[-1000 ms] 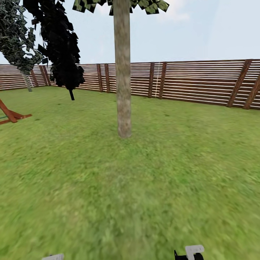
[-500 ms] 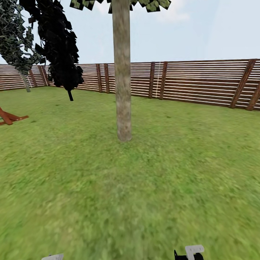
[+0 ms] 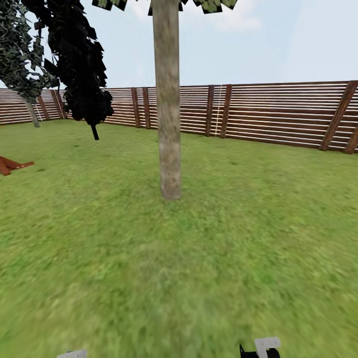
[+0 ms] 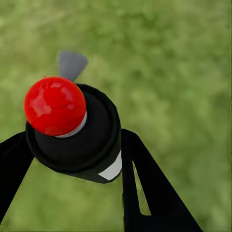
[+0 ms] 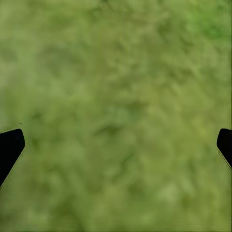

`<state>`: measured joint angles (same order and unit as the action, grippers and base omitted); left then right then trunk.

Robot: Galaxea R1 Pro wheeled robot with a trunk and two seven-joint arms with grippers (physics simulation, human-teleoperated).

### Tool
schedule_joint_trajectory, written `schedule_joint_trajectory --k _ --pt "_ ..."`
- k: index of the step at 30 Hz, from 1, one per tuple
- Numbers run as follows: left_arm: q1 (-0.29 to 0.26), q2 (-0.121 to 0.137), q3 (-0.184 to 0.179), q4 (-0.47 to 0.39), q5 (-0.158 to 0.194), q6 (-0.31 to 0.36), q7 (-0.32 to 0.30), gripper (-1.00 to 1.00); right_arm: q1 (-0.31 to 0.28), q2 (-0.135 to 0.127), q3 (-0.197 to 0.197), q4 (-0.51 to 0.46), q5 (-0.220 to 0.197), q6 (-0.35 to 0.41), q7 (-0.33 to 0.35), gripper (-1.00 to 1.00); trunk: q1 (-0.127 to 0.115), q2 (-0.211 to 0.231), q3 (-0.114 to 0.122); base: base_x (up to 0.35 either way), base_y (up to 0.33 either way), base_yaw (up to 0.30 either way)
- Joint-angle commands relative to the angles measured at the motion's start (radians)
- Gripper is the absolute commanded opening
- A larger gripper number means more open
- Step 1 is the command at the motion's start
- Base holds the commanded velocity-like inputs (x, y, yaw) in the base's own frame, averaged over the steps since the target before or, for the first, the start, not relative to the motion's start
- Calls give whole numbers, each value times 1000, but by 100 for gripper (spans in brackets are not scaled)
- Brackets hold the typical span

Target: In the garden, pick up the pesticide atomizer on the floor and spray pesticide onto both trees until each tree trunk is fully covered.

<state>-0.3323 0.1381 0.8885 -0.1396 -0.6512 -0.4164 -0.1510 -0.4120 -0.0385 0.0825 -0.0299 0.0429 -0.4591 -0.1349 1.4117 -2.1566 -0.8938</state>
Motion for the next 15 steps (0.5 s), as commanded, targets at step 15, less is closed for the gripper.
schedule_joint_trajectory --k 15 --pt "0 1 9 0 -2 -2 -7 -100 -1 0 8 1 5 -1 -9 100 0 0 -1 340 0 0"
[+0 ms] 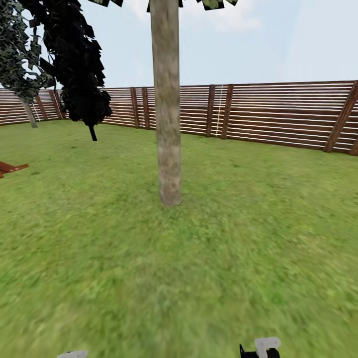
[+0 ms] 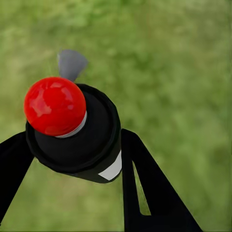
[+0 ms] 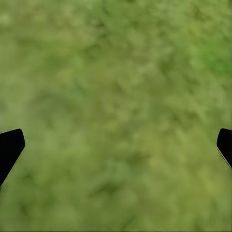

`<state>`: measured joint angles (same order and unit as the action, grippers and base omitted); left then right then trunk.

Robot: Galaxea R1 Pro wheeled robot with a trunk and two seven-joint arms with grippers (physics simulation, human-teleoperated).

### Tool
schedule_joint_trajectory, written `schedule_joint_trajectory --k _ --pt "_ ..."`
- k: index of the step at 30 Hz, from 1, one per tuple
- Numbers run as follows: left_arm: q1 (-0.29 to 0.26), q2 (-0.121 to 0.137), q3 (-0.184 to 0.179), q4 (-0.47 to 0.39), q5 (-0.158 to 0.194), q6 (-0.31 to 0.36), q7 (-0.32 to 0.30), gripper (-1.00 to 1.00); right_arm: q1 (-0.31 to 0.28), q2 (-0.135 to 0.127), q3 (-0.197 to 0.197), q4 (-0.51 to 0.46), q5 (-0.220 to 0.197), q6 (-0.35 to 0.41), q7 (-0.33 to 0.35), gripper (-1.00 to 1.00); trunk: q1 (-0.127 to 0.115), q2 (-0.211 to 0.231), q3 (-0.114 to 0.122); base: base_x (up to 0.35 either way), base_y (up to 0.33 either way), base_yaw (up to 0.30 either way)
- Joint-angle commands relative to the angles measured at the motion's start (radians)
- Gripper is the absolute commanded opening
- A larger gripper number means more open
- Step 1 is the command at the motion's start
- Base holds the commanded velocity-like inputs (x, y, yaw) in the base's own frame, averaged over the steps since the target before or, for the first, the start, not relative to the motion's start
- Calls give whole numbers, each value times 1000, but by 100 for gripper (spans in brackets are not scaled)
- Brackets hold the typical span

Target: In the garden, pick up the pesticide atomizer on the floor and spray pesticide onto both trees until each tree trunk is fully covered.

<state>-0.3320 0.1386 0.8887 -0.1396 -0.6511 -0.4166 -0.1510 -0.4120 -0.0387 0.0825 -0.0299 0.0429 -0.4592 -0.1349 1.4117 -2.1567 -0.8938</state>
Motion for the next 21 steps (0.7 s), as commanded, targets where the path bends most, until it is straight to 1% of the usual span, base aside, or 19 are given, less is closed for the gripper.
schedule_joint_trajectory --k 1,16,21 --pt "-1 0 9 0 -2 -2 -7 -100 -1 0 8 1 5 -1 -9 100 0 0 -1 340 0 0" --pt "-1 0 8 0 -2 -2 -7 -100 -1 0 8 1 5 -1 -9 100 0 0 -1 340 0 2" --pt "-1 0 8 0 -2 -2 -7 -100 -1 2 8 1 5 -1 -9 100 0 0 -1 340 0 217"
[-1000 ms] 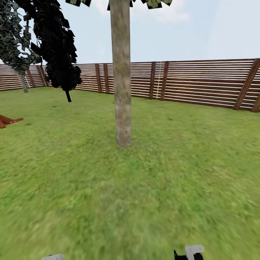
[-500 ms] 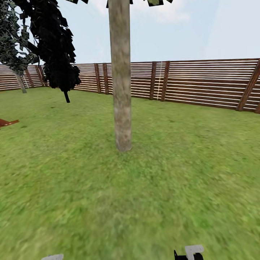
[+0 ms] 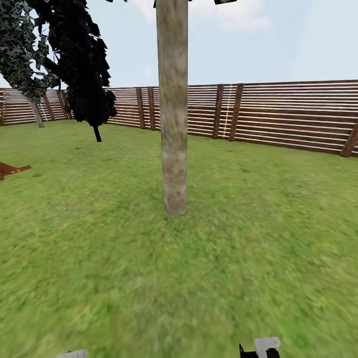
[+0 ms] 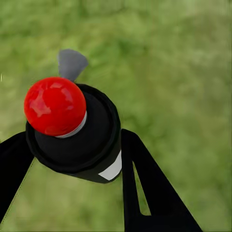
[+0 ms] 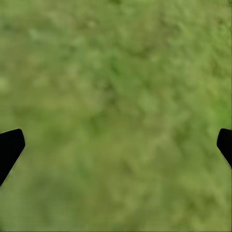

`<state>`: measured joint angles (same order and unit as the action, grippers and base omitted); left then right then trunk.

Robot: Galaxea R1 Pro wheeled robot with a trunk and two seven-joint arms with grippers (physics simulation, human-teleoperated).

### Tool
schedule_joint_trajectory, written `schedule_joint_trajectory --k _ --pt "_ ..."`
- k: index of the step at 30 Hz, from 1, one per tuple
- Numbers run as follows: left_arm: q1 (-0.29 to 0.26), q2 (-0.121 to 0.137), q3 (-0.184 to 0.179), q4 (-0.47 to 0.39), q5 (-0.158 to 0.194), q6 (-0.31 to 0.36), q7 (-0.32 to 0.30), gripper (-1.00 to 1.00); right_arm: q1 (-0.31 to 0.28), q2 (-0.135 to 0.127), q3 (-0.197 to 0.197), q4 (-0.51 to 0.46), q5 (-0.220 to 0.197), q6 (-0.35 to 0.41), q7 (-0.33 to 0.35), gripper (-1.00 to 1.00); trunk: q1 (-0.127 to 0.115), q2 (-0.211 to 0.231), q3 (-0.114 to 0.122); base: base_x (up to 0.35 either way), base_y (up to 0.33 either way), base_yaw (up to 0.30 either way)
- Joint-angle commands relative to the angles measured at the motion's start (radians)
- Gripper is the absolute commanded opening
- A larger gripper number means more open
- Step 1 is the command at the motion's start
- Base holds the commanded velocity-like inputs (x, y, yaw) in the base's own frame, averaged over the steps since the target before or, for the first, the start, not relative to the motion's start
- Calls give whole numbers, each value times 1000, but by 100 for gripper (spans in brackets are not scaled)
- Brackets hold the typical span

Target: In the garden, pick up the pesticide atomizer on the floor and spray pesticide onto both trees until each tree trunk is fully covered.

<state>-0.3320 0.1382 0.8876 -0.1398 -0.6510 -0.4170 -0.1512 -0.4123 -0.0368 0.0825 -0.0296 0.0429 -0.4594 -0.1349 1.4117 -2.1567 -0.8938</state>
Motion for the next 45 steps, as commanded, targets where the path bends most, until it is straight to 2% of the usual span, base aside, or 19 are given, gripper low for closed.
schedule_joint_trajectory --k 1,18,32,34,35,36,38,39,40,42,44,45 --pt "-1 0 9 0 -2 -2 -7 -100 0 0 8 0 5 -1 -10 100 0 0 -1 340 0 274" --pt "-1 0 8 0 -2 0 -7 -100 0 -5 7 0 5 -1 -11 100 0 0 -1 340 0 38" --pt "-1 1 9 -2 -2 -1 -7 -100 0 -2 7 -5 2 0 -11 100 0 0 -1 335 -25 0" --pt "-5 7 5 -11 -8 -4 -22 -100 -1 3 8 -19 4 1 -7 100 0 0 -1 308 -125 0" --pt "-10 7 -2 -13 -19 -4 -49 -100 -2 4 14 -52 11 2 -5 100 0 0 -1 306 -128 0" --pt "-15 9 -37 -16 -53 -3 -106 -100 -2 3 34 -109 34 3 -2 100 0 0 -1 306 -129 0" --pt "-28 30 -160 -47 -170 6 -298 -100 -2 -1 106 -243 131 7 49 100 0 0 -1 306 -129 0" --pt "-51 43 -207 -79 -216 9 -418 -100 -2 -2 128 -291 191 9 111 100 0 0 -1 305 -129 0" --pt "-75 51 -234 -112 -245 10 -545 -100 -6 -3 139 -319 248 19 193 100 0 0 -1 305 -129 0" --pt "-118 60 -263 -183 -279 10 -782 -100 -52 -2 148 -352 333 99 406 100 0 0 -1 305 -130 0" --pt "-144 63 -295 -275 -335 9 -975 -100 -121 -1 151 -411 368 188 629 100 0 0 -1 301 -129 0" --pt "-149 62 -315 -315 -376 11 -1064 -100 -147 -1 152 -453 374 222 742 100 0 0 -1 281 -118 0"
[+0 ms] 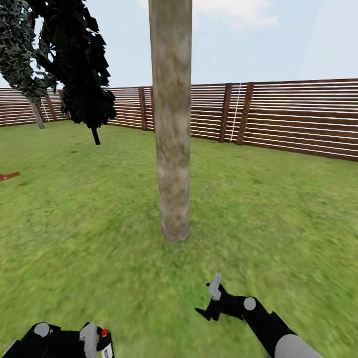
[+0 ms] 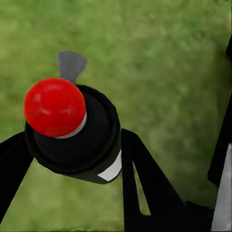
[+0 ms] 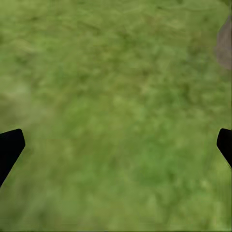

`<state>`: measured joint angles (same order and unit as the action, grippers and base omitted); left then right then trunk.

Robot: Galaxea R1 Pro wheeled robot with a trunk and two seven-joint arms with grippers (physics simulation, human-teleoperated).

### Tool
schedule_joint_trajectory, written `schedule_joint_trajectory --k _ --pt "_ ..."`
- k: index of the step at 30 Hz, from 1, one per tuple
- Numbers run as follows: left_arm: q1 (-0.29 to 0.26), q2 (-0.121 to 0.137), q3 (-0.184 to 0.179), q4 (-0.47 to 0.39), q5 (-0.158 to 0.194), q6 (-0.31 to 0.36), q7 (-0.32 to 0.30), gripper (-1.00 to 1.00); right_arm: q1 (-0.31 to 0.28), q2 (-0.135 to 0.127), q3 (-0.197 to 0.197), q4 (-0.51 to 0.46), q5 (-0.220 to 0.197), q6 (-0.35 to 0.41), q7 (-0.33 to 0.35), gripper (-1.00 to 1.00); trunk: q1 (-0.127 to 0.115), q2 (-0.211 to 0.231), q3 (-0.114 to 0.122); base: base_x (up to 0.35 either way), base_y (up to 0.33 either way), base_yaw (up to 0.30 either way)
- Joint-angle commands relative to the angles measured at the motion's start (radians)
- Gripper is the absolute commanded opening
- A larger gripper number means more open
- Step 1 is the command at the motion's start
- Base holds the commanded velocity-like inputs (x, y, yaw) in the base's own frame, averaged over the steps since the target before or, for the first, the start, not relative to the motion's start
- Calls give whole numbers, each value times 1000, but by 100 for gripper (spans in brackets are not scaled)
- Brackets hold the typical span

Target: In the garden, pick up the pesticide atomizer on the floor and spray pesticide onto both trees until each tree trunk is fully covered.

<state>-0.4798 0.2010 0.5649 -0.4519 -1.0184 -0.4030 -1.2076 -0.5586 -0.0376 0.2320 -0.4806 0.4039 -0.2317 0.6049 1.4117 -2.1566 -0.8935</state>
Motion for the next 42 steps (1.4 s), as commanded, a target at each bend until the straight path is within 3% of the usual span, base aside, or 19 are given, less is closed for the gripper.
schedule_joint_trajectory --k 1,4,5,6,7,9,12,13,15,16,19,24,26,28,30,33,35,36,42 --pt "-5 -6 -12 -59 -60 0 -100 -100 -26 -1 2 -83 17 45 142 100 0 0 -1 160 -41 0" --pt "-12 -1 -21 -117 -91 47 -150 -100 -39 3 8 -198 19 134 275 100 0 0 -1 45 -12 0" --pt "-33 0 -23 -119 -93 96 -152 -100 -40 4 8 -204 19 140 281 100 0 0 -1 6 -1 0" --pt "-95 -1 -40 -120 -100 206 -154 -100 -40 5 9 -207 19 144 286 100 0 0 -1 2 0 0" --pt "-119 -6 -59 -120 -104 252 -154 -100 -40 6 10 -208 19 145 287 100 0 0 -1 0 0 0" --pt "-148 -15 -88 -120 -107 305 -153 -100 -40 11 25 -208 19 147 302 100 0 0 -1 0 0 0" --pt "-159 -21 -96 -120 -104 323 -144 -100 -40 28 85 -210 18 146 335 100 0 0 -1 0 0 0" --pt "-160 -24 -97 -120 -103 324 -142 -100 -41 34 93 -211 18 146 338 -100 0 0 -1 0 0 0" --pt "-161 -30 -98 -120 -102 324 -141 -100 -41 40 98 -211 17 146 341 -100 0 0 -1 0 0 0" --pt "-161 -37 -98 -120 -100 318 -140 -100 -41 64 103 -211 19 146 341 -100 0 0 -1 0 0 0" --pt "-160 -51 -97 -120 -98 313 -139 -100 -41 82 104 -211 18 146 342 -100 0 0 -1 0 0 0" --pt "-160 -121 -102 -120 -107 309 -135 -100 -41 113 107 -242 18 147 345 -100 0 0 -1 0 0 0" --pt "-159 -138 -135 -120 -108 308 -135 -100 -41 123 108 -244 19 147 346 -100 0 0 -1 0 0 0" --pt "-159 -147 -186 -120 -104 308 -134 -100 -41 127 108 -246 19 147 346 -100 0 0 -1 0 0 0" --pt "-158 -160 -206 -120 -102 308 -133 -100 -41 128 108 -246 19 147 346 -100 0 0 -1 0 0 0" --pt "-161 -175 -213 -120 -99 308 -133 -100 -41 128 108 -246 19 147 346 -100 0 0 -1 0 0 0" --pt "-166 -222 -216 -121 -100 305 -134 -100 -41 128 108 -245 20 146 346 -100 0 0 -1 0 0 0" --pt "-166 -233 -216 -122 -100 304 -134 -100 -41 128 108 -245 21 146 346 -100 0 0 -1 0 0 0" --pt "-166 -270 -216 -121 -100 303 -133 -100 -41 128 108 -245 21 146 346 -100 0 0 -1 0 0 0"
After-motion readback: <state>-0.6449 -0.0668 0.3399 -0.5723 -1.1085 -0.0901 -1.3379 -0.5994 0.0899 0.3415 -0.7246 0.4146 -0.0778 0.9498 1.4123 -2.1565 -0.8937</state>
